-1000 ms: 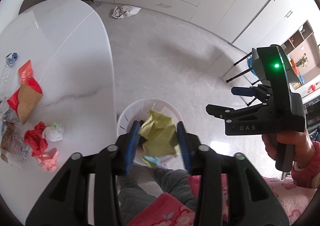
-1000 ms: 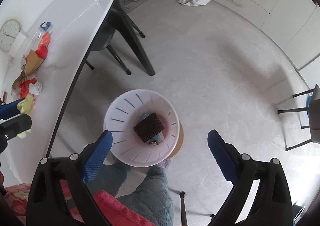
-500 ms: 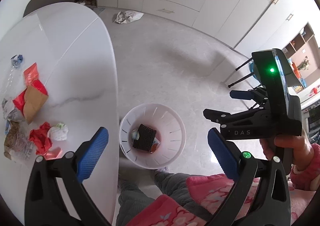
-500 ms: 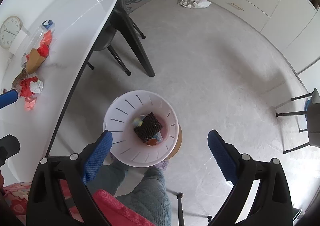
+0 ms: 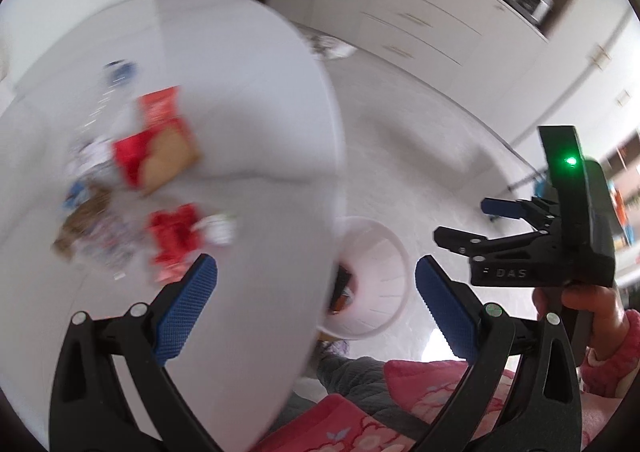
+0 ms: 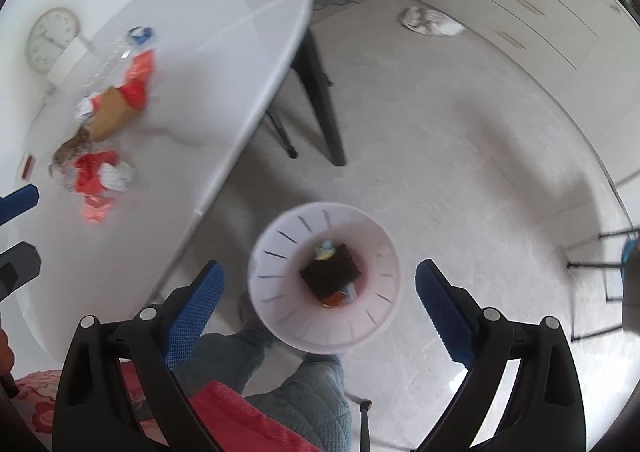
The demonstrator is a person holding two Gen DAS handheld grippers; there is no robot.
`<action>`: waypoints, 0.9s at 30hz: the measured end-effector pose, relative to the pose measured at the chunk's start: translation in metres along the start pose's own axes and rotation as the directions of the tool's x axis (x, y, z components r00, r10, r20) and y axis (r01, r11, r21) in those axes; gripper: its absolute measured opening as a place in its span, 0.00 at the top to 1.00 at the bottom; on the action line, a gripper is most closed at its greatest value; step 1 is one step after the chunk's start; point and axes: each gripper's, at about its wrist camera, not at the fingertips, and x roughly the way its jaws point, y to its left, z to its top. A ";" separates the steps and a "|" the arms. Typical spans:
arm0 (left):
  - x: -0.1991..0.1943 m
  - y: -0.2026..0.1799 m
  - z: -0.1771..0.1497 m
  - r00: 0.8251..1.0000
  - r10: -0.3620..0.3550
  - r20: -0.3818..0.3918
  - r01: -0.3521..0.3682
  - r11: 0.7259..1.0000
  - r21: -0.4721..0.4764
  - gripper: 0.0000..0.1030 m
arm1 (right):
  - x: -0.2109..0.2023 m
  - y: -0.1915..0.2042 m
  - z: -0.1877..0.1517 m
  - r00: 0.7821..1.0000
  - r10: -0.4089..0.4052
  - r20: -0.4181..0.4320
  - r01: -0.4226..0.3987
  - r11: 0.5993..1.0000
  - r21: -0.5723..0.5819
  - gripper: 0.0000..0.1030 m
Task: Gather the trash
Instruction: 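Move both open tools back over the remaining trash on the table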
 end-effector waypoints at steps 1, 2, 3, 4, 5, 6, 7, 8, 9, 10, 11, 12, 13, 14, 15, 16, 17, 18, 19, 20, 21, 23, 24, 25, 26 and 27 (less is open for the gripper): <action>-0.004 0.009 -0.002 1.000 0.009 0.004 -0.009 1.000 -0.023 0.08 | 0.002 0.011 0.006 1.000 0.012 0.002 -0.012 1.000 -0.026 0.07; -0.008 0.021 -0.005 1.000 0.021 0.009 -0.021 0.998 -0.058 0.08 | 0.004 0.023 0.012 1.000 0.023 0.002 -0.022 0.998 -0.052 0.07; -0.012 0.030 -0.006 0.999 0.030 0.012 -0.029 0.996 -0.083 0.08 | 0.006 0.034 0.017 0.999 0.032 0.002 -0.032 0.996 -0.079 0.07; -0.016 0.043 -0.010 0.999 0.043 0.016 -0.041 0.992 -0.122 0.08 | 0.007 0.042 0.020 0.999 0.040 0.002 -0.039 0.994 -0.097 0.07; -0.020 0.055 -0.014 0.998 0.056 0.020 -0.052 0.986 -0.161 0.08 | 0.009 0.054 0.025 0.999 0.051 0.000 -0.051 0.991 -0.123 0.07; -0.024 0.066 -0.018 0.998 0.066 0.021 -0.061 0.980 -0.189 0.08 | 0.011 0.065 0.030 0.998 0.064 -0.004 -0.063 0.987 -0.147 0.07; -0.027 0.077 -0.022 0.997 0.079 0.024 -0.071 0.972 -0.223 0.08 | 0.013 0.074 0.033 0.997 0.073 -0.007 -0.073 0.984 -0.164 0.07; -0.031 0.088 -0.026 0.996 0.091 0.026 -0.081 0.963 -0.257 0.08 | 0.015 0.086 0.037 0.996 0.087 -0.011 -0.087 0.978 -0.187 0.07; -0.035 0.099 -0.031 0.995 0.101 0.027 -0.089 0.953 -0.290 0.08 | 0.017 0.095 0.040 0.995 0.097 -0.016 -0.098 0.974 -0.206 0.07; -0.038 0.108 -0.034 0.994 0.107 0.028 -0.092 0.946 -0.312 0.08 | 0.019 0.103 0.043 0.994 0.104 -0.019 -0.105 0.970 -0.221 0.07; -0.042 0.119 -0.040 0.993 0.115 0.030 -0.098 0.934 -0.342 0.08 | 0.021 0.114 0.046 0.993 0.113 -0.022 -0.115 0.963 -0.244 0.07; -0.044 0.128 -0.042 0.992 0.121 0.031 -0.102 0.926 -0.365 0.08 | 0.023 0.124 0.050 0.992 0.121 -0.026 -0.123 0.956 -0.267 0.07; -0.047 0.134 -0.045 0.991 0.127 0.031 -0.105 0.919 -0.381 0.08 | 0.023 0.133 0.051 0.992 0.126 -0.027 -0.128 0.951 -0.283 0.07; -0.048 0.140 -0.047 0.991 0.132 0.031 -0.109 0.912 -0.395 0.08 | 0.025 0.143 0.052 0.991 0.132 -0.030 -0.135 0.944 -0.300 0.07; -0.052 0.147 -0.051 0.989 0.142 0.030 -0.117 0.905 -0.409 0.08 | 0.026 0.150 0.053 0.990 0.139 -0.031 -0.142 0.938 -0.316 0.07; -0.052 0.152 -0.053 0.989 0.147 0.029 -0.121 0.901 -0.417 0.08 | 0.026 0.159 0.054 0.988 0.148 -0.033 -0.151 0.930 -0.335 0.07; -0.054 0.158 -0.055 0.988 0.153 0.028 -0.127 0.896 -0.426 0.08 | 0.027 0.167 0.055 0.987 0.154 -0.035 -0.157 0.924 -0.349 0.07; -0.055 0.163 -0.057 0.987 0.157 0.025 -0.131 0.891 -0.435 0.08 | 0.028 0.175 0.056 0.986 0.161 -0.035 -0.162 0.918 -0.362 0.07; -0.054 0.166 -0.060 0.987 0.160 0.022 -0.134 0.888 -0.441 0.08 | 0.029 0.186 0.058 0.985 0.169 -0.034 -0.169 0.910 -0.379 0.07; -0.055 0.170 -0.062 0.987 0.161 0.019 -0.136 0.885 -0.446 0.08 | 0.029 0.192 0.060 0.984 0.173 -0.033 -0.172 0.905 -0.390 0.07; -0.055 0.172 -0.063 0.987 0.162 0.017 -0.138 0.882 -0.450 0.08 | 0.030 0.198 0.061 0.984 0.175 -0.032 -0.173 0.900 -0.400 0.07; -0.056 0.178 -0.067 0.987 0.161 0.013 -0.137 0.877 -0.460 0.08 | 0.034 0.210 0.065 0.983 0.183 -0.033 -0.180 0.892 -0.414 0.07; -0.056 0.181 -0.068 0.988 0.157 0.012 -0.134 0.875 -0.465 0.08 | 0.039 0.216 0.068 0.982 0.186 -0.043 -0.187 0.891 -0.415 0.07; -0.055 0.183 -0.068 0.988 0.154 0.011 -0.132 0.874 -0.468 0.08 | 0.042 0.220 0.069 0.981 0.186 -0.049 -0.190 0.890 -0.414 0.07; -0.054 0.185 -0.068 0.988 0.152 0.009 -0.129 0.873 -0.470 0.08 | 0.046 0.223 0.071 0.981 0.185 -0.058 -0.193 0.890 -0.413 0.07; -0.053 0.187 -0.068 0.989 0.148 0.009 -0.126 0.873 -0.472 0.08 | 0.052 0.228 0.073 0.982 0.175 -0.068 -0.187 0.890 -0.415 0.07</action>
